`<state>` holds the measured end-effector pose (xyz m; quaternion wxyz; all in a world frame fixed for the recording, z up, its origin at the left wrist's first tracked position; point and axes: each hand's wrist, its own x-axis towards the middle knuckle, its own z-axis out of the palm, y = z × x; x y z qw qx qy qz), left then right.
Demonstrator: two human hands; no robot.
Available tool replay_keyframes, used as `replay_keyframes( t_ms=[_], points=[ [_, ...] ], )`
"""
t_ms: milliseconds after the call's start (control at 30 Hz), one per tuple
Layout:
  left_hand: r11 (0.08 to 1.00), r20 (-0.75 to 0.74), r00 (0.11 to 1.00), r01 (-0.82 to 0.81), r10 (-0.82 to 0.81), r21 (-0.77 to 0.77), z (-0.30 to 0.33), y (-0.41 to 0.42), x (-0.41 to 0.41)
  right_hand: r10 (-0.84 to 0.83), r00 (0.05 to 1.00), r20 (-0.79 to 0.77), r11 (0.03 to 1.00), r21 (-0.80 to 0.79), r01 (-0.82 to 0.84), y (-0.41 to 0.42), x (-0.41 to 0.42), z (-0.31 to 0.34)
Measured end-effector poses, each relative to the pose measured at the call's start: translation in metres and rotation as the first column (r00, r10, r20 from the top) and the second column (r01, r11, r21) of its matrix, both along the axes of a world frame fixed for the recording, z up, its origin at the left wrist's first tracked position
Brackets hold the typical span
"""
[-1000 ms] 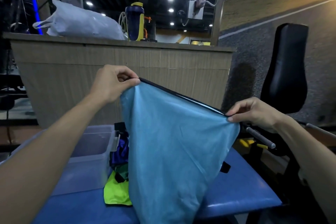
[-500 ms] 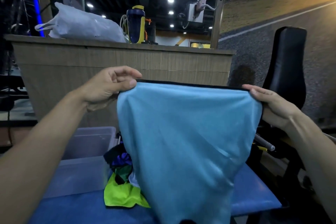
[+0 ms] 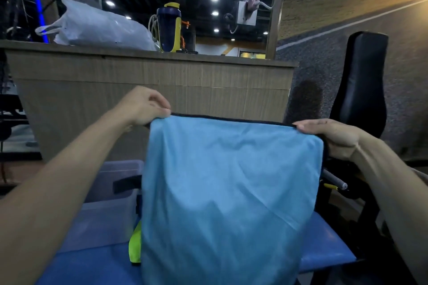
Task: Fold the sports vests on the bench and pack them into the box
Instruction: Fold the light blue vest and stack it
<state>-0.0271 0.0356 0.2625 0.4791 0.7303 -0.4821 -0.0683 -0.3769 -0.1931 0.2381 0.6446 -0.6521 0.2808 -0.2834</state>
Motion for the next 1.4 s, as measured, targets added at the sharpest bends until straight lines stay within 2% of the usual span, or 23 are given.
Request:
replay_keyframes(
  t_ms=[67,133,200,333,467,567,633,700,767,833,967,1100,1167,1200,1233,1267,1300,1333,1400],
  points=[
    [0.995,0.016,0.995,0.099,-0.1,0.025,0.002,-0.009,-0.033,0.004,1.0,-0.014,0.999,-0.034,-0.005,0.019,0.024,0.004],
    [0.963,-0.074,0.96,0.27,-0.269,0.008,0.003,-0.018,-0.074,0.031,0.999,-0.012,0.994,-0.1,-0.032,0.046,0.052,0.01],
    [0.943,-0.132,0.934,0.331,-0.333,-0.035,-0.002,-0.03,-0.101,0.055,0.998,0.033,0.989,-0.141,-0.05,0.074,0.076,0.01],
    [0.957,-0.217,0.934,0.263,-0.285,-0.125,-0.011,-0.039,-0.117,-0.033,0.992,0.122,0.989,-0.137,0.05,0.098,0.092,0.005],
    [0.967,-0.258,0.936,0.21,-0.241,-0.141,-0.017,-0.038,-0.119,-0.148,0.978,0.144,0.977,-0.13,0.167,0.105,0.093,0.0],
    [0.967,-0.306,0.92,0.209,-0.245,-0.145,-0.019,-0.038,-0.124,-0.176,0.971,0.165,0.961,-0.184,0.205,0.115,0.099,-0.001],
    [0.959,-0.409,0.868,0.238,-0.282,-0.157,-0.015,-0.036,-0.125,-0.185,0.967,0.175,0.937,-0.266,0.228,0.119,0.099,-0.001],
    [0.937,-0.532,0.772,0.296,-0.348,-0.184,-0.008,-0.029,-0.127,-0.23,0.967,0.109,0.842,-0.476,0.253,0.12,0.096,-0.002],
    [0.915,-0.613,0.681,0.327,-0.4,-0.235,-0.002,-0.022,-0.127,-0.322,0.946,0.035,0.662,-0.706,0.251,0.124,0.091,-0.002],
    [0.902,-0.649,0.627,0.332,-0.431,-0.278,0.0,-0.018,-0.128,-0.375,0.926,0.038,0.498,-0.834,0.236,0.126,0.087,-0.001],
    [0.904,-0.693,0.585,0.332,-0.422,-0.27,-0.005,-0.017,-0.124,-0.333,0.939,0.088,0.435,-0.869,0.236,0.119,0.084,-0.002],
    [0.86,-0.73,0.473,0.393,-0.493,-0.326,-0.013,-0.014,-0.118,-0.318,0.938,0.139,0.424,-0.864,0.271,0.109,0.083,-0.005],
    [0.837,-0.696,0.481,0.42,-0.532,-0.35,-0.017,-0.011,-0.119,-0.292,0.947,0.136,0.485,-0.832,0.269,0.102,0.083,-0.003],
    [0.841,-0.634,0.559,0.423,-0.535,-0.338,-0.019,-0.01,-0.119,-0.243,0.961,0.132,0.569,-0.783,0.252,0.099,0.083,-0.001],
    [0.863,-0.513,0.694,0.406,-0.505,-0.301,-0.022,-0.01,-0.117,-0.178,0.976,0.129,0.664,-0.716,0.216,0.097,0.081,0.003],
    [0.895,-0.334,0.836,0.361,-0.434,-0.26,-0.025,-0.009,-0.113,-0.111,0.986,0.122,0.742,-0.65,0.163,0.095,0.079,0.008],
    [0.918,-0.142,0.923,0.319,-0.357,-0.237,-0.027,-0.009,-0.108,-0.043,0.993,0.105,0.796,-0.597,0.098,0.092,0.074,0.013],
    [0.926,0.002,0.95,0.306,-0.313,-0.221,-0.028,-0.009,-0.102,0.021,0.997,0.079,0.825,-0.564,0.027,0.089,0.07,0.019],
    [0.916,0.137,0.924,0.375,-0.357,-0.146,-0.029,-0.008,-0.094,0.121,0.992,0.036,0.839,-0.537,-0.083,0.086,0.063,0.028]
  ],
)
